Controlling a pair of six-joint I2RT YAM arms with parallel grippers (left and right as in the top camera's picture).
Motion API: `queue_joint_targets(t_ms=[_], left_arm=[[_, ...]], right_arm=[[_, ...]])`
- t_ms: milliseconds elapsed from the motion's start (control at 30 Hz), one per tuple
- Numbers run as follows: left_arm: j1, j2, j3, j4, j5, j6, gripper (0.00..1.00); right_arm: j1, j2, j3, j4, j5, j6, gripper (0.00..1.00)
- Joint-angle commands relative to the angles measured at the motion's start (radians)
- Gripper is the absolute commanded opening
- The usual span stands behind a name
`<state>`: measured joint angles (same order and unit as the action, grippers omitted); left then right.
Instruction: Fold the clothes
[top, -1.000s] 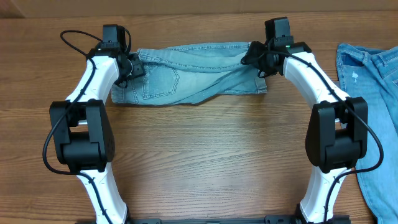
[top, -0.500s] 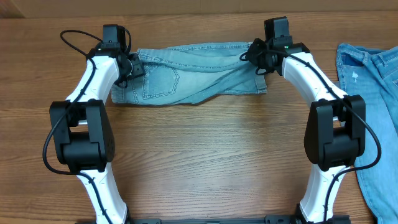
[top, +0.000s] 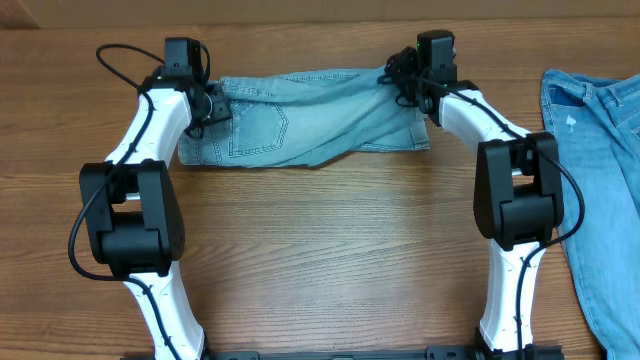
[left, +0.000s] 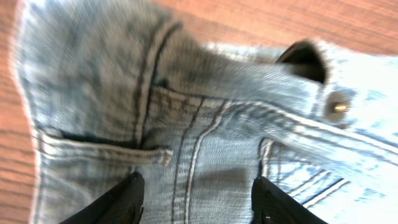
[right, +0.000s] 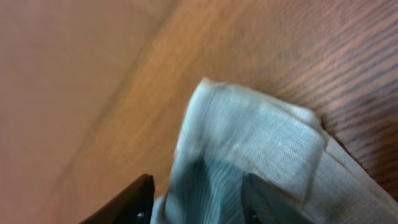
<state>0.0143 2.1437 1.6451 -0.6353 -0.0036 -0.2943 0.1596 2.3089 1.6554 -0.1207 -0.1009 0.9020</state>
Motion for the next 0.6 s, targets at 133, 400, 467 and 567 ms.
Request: queue_joint_targets(t_ms=[133, 400, 467, 567], left_arm=[[-0.002, -0.062, 0.212, -0.105, 0.05, 0.064, 0.64], [-0.131, -0.094, 0.241, -0.263, 0.211, 0.238, 0.04], [-0.196, -0.071, 0.241, -0.255, 0.185, 0.262, 0.04], [-0.297, -0.001, 0.241, -0.211, 0.151, 0.261, 0.04]], right_arm=[[0.002, -0.045, 0.061, 0.027, -0.183, -0.282, 1.0], [0.012, -0.237, 0.061, -0.385, -0.197, -0.539, 0.93], [0.025, -0.237, 0.061, -0.443, -0.201, -0.629, 0.35], [0.051, -0.225, 0.053, -0.547, -0.2, -0.722, 0.04]])
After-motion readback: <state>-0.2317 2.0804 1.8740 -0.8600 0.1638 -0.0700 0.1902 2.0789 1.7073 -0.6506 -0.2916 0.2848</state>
